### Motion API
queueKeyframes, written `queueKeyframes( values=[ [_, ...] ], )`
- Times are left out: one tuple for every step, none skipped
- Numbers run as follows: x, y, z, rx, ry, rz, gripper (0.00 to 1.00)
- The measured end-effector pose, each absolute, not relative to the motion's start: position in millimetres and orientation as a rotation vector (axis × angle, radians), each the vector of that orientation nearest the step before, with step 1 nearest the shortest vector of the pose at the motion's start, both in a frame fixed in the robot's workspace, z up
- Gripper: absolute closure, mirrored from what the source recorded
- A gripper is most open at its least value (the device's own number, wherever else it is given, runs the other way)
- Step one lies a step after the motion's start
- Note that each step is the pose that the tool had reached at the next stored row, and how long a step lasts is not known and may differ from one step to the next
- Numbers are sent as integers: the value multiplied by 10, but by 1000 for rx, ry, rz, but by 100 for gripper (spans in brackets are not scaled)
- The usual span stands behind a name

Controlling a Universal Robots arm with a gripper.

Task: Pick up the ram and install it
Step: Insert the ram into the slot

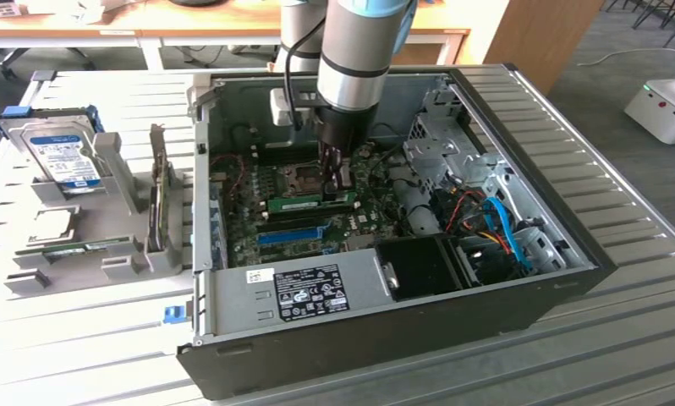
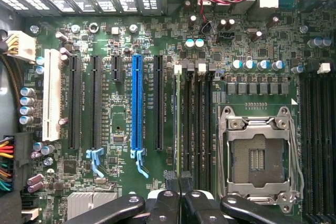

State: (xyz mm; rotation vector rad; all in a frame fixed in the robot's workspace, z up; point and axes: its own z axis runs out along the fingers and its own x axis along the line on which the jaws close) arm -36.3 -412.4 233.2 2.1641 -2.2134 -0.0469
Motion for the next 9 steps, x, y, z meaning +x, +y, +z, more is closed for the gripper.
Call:
queueKeyframes(
  values=[
    [-363, -4124, 2331, 2164, -2213, -47, 88],
    [-363, -4124, 2332, 2164, -2213, -47, 88],
    [-363, -4124, 2332, 2164, -2213, -47, 88],
    [-363, -4125, 2332, 2164, -2213, -47, 88],
    [-363, -4125, 2329, 2164, -2213, -47, 88],
    [-362, -4124, 2322, 2164, -2213, -47, 88],
    [-363, -4125, 2319, 2164, -2213, -47, 88],
    [-363, -4125, 2319, 2164, -2213, -47, 88],
    [-363, -4125, 2319, 2164, -2213, -46, 88]
  ],
)
